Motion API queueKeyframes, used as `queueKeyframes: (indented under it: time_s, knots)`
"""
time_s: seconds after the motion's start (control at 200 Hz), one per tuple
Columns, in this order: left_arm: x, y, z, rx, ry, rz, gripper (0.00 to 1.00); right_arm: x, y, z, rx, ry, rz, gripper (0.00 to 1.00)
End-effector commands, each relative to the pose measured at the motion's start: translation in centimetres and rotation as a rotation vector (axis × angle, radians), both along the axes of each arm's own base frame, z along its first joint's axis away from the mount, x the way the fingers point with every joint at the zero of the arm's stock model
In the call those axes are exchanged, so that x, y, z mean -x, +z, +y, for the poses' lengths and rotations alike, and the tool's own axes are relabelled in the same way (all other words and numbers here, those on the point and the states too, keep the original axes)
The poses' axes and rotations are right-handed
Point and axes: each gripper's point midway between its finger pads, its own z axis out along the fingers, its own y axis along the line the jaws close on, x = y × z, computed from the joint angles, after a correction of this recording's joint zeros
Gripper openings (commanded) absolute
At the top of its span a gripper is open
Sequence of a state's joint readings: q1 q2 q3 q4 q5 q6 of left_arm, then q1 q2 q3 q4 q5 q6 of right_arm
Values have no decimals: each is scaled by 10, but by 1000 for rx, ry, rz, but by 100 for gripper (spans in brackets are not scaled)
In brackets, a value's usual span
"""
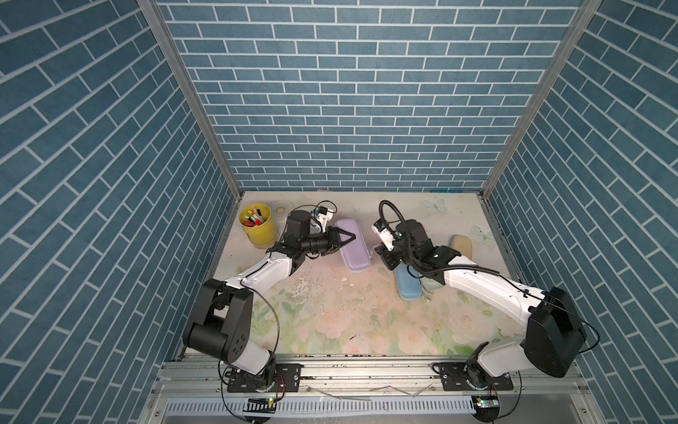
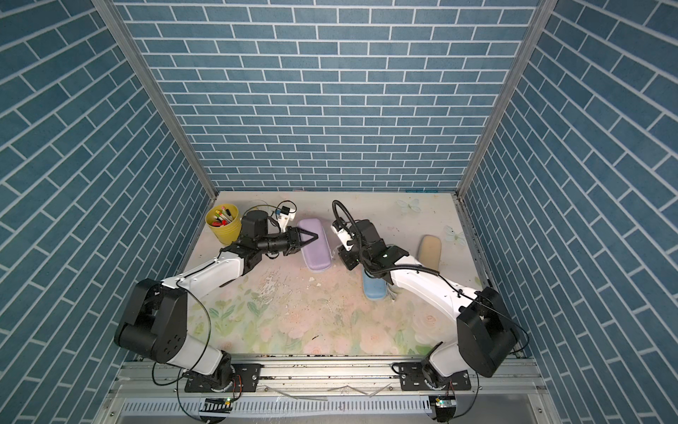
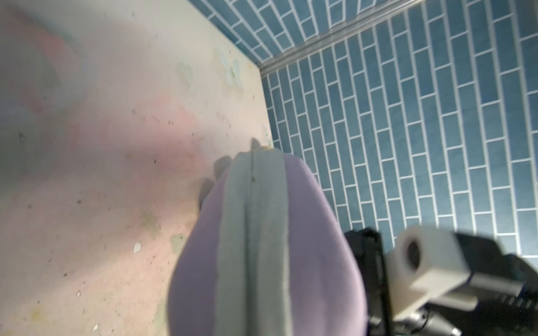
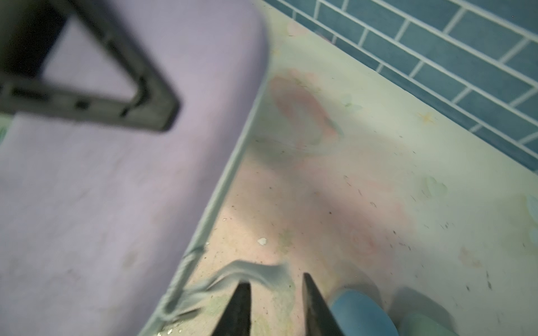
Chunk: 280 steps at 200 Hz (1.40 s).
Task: Put umbrellas into zippered umbrella sleeves
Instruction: Zip the zipper on the umbrella sleeve, then place the umbrella sleeve at the center of the board, then reset both arms
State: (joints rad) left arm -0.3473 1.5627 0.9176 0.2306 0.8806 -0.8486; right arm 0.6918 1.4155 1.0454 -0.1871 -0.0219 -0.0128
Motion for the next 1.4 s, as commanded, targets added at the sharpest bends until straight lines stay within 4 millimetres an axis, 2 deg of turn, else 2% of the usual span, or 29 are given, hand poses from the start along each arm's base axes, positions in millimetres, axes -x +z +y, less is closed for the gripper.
queueKeyframes:
  time_s: [0.0,0.125,0.195,0.255,0.33,0.38,0.43,0.53,0.59,0.645,0.675,0.795,0.82,0.89,0.96,0.975,1.015,1.065,1.195,1.245,1.29,1.395]
  knots:
    - [19,-30,-26,-46,-125,31,2,2,29,-42,-110,-151,22,42]
    - [36,-65,-77,-77,-232,67,7,-3,40,-56,-156,-233,5,43]
    - [41,-89,-95,-128,-264,94,11,-8,40,-59,-168,-268,5,43]
    - [40,-112,-96,-205,-255,122,17,-12,41,-59,-174,-284,6,43]
    - [35,-134,-86,-311,-213,142,37,-14,45,-58,-185,-286,2,43]
    - [31,-139,-78,-375,-194,123,47,-15,47,-58,-189,-287,-2,43]
    - [29,-144,-66,-447,-173,129,55,-15,49,-60,-190,-288,-6,43]
    - [29,-146,-41,-593,-136,128,80,-15,50,-70,-175,-305,-12,43]
    - [31,-137,-20,-699,-111,106,88,-17,49,-81,-157,-333,-6,43]
    - [29,-120,-6,-733,-76,63,95,-19,48,-97,-146,-375,2,44]
    - [26,-103,-1,-721,-49,20,99,-21,47,-107,-143,-408,4,44]
    - [21,-38,14,-661,50,-220,99,-28,49,-153,-196,-579,-18,47]
    - [21,-30,21,-668,71,-264,100,-30,50,-164,-207,-626,-38,49]
    - [10,-9,58,-759,246,-431,99,-35,43,-201,-141,-765,-137,61]
    - [4,10,99,-857,444,-663,99,-38,6,-240,36,-892,-175,64]
    - [5,6,109,-884,485,-696,99,-39,-2,-249,60,-923,-165,64]
    - [6,14,137,-924,645,-772,99,-38,-17,-272,87,-1018,-144,64]
    - [10,14,169,-991,789,-818,99,-36,-29,-290,87,-1094,-156,63]
    - [16,-1,233,-1262,979,-752,99,-37,-44,-305,95,-1113,-304,63]
    - [18,-1,245,-1280,1015,-717,99,-40,-53,-303,116,-1075,-299,63]
    - [15,-2,246,-1254,988,-741,99,-43,-56,-307,147,-1087,-310,63]
    - [11,-12,262,-1317,965,-765,99,-50,-70,-308,95,-1054,-340,63]
